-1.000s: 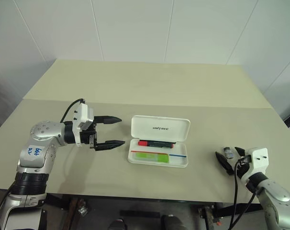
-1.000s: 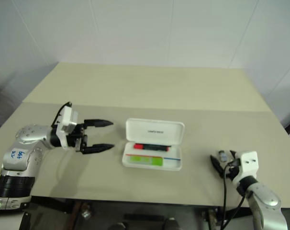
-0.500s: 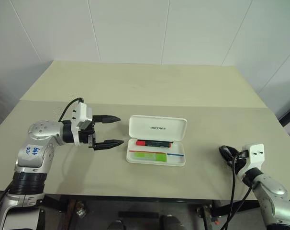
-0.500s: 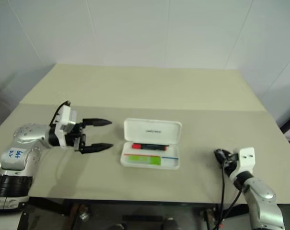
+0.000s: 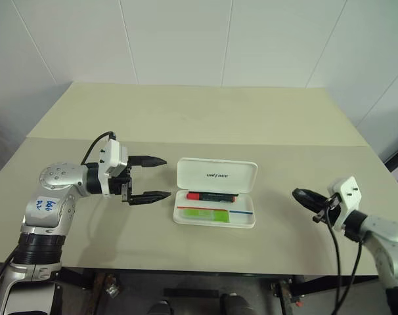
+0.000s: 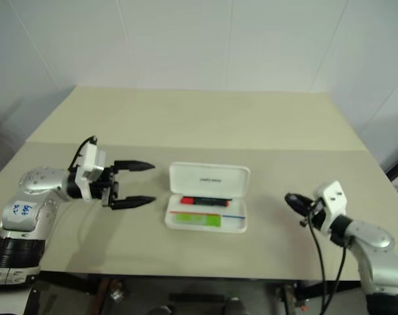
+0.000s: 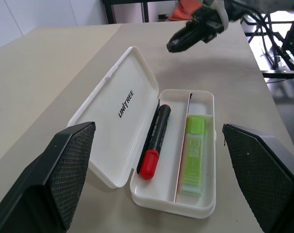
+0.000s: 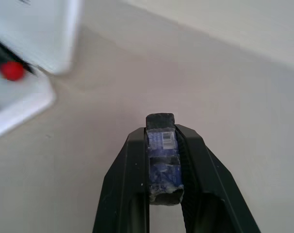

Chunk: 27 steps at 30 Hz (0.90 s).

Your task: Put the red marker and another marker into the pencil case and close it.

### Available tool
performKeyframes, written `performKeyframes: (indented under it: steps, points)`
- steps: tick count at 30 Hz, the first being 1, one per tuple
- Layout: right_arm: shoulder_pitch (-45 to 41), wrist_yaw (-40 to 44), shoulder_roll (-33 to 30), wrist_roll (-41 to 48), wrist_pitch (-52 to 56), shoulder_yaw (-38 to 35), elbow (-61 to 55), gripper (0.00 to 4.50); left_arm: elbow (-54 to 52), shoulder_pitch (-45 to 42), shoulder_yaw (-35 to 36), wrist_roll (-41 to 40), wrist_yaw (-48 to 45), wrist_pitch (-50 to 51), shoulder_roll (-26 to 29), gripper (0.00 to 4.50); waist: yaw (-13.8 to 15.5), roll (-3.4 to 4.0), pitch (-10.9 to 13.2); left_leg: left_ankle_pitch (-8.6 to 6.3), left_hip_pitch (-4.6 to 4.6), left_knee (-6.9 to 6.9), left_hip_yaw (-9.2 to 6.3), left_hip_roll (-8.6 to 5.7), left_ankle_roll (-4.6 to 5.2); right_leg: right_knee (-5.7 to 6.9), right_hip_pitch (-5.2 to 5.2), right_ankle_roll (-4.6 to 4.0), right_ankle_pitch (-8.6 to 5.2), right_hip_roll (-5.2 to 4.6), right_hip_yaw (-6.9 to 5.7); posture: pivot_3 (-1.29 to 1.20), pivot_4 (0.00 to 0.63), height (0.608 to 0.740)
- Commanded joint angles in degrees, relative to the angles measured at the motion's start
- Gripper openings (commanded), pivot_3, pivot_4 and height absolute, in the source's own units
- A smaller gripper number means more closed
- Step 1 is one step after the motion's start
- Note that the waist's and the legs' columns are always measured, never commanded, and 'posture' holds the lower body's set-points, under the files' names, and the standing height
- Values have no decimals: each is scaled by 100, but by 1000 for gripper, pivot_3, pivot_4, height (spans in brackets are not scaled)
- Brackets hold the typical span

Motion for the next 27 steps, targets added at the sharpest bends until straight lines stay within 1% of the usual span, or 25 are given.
performKeyframes:
  steps: [1, 6, 10, 13, 17, 27]
  points:
    - [-217, 848, -162, 457, 48, 184, -453, 405, 6, -96, 52, -35, -15, -160, 44, 4500, 2, 0, 0, -1, -1, -1, 0, 1, 0, 0, 0, 0, 0, 1, -2, 0, 150, 740]
    - [-641, 1427, -163, 621, 398, 779, -923, 405, -8, -5, 57, -51, 21, -227, 28, 4500, 3, 0, 1, -9, -4, 0, -2, 2, -3, 0, -3, 2, -2, -1, -2, 0, 150, 740]
    - [-1067, 1695, 23, 533, 464, 1269, -780, 405, 15, 72, 53, -44, 35, -290, 8, 4500, 12, 0, 0, -10, -6, -1, -3, 2, -4, 0, -6, 0, -3, -1, -4, 0, 150, 740]
    - [-1232, 1819, 139, 461, 464, 1486, -612, 405, -24, 129, 47, -54, 63, -301, -4, 4500, 20, 0, 1, -12, -8, -1, -3, 2, -5, -1, -8, -1, -3, -2, -5, 0, 150, 740]
    - [-1261, 2009, 168, 396, 434, 1659, -471, 405, -116, 212, 32, -70, 84, -292, -14, 4500, 30, 1, 1, -17, -14, -1, -3, 2, -3, -1, -13, 0, -3, -3, -6, 0, 150, 740]
    - [-1209, 2227, 194, 176, 309, 1787, -214, 405, -251, 390, -24, -148, -77, -176, 54, 4500, 17, 1, 1, -25, -15, 0, -3, 2, -3, 2, -17, 0, -3, -2, -7, 0, 150, 740]
